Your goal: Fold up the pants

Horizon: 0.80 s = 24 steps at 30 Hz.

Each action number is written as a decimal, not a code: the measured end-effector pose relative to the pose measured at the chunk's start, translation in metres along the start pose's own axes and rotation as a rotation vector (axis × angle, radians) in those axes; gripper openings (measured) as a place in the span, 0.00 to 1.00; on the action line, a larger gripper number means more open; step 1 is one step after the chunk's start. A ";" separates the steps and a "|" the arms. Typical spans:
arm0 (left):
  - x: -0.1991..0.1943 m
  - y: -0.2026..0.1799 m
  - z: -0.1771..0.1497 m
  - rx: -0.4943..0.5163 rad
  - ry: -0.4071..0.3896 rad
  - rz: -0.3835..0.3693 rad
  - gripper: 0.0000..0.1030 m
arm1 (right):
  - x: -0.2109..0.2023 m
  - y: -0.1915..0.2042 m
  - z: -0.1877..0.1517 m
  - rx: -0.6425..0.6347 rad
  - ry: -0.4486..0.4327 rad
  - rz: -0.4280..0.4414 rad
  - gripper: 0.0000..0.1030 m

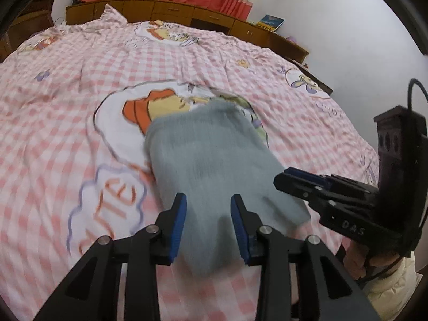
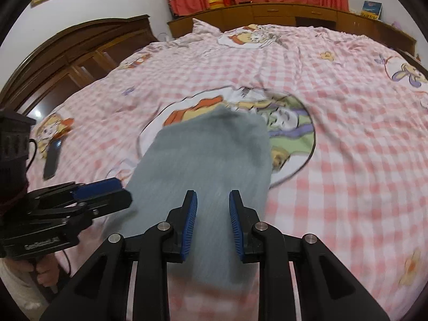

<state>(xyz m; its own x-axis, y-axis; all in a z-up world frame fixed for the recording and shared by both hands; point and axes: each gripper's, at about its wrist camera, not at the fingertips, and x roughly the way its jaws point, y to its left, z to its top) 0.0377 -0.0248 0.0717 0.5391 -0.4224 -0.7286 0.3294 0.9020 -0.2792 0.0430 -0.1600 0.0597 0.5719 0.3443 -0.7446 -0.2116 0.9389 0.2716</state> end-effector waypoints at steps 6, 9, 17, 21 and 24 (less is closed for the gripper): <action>0.002 -0.005 -0.029 0.015 0.025 0.043 0.37 | 0.028 0.004 -0.035 0.020 0.023 -0.063 0.25; 0.013 -0.001 -0.036 -0.021 0.046 0.061 0.36 | 0.037 0.006 -0.035 0.003 0.029 -0.077 0.25; 0.006 -0.002 -0.041 -0.058 0.025 0.084 0.37 | 0.040 0.007 -0.033 0.016 0.043 -0.092 0.26; -0.007 -0.003 -0.042 -0.085 0.017 0.100 0.43 | 0.001 0.011 -0.041 0.051 0.034 -0.068 0.35; -0.017 -0.008 -0.045 -0.070 0.003 0.125 0.51 | -0.024 0.017 -0.054 0.056 0.014 -0.071 0.41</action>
<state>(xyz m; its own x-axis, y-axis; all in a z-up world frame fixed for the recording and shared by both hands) -0.0089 -0.0204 0.0587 0.5701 -0.3064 -0.7623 0.2050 0.9516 -0.2292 -0.0166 -0.1526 0.0493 0.5730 0.2768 -0.7714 -0.1255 0.9598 0.2511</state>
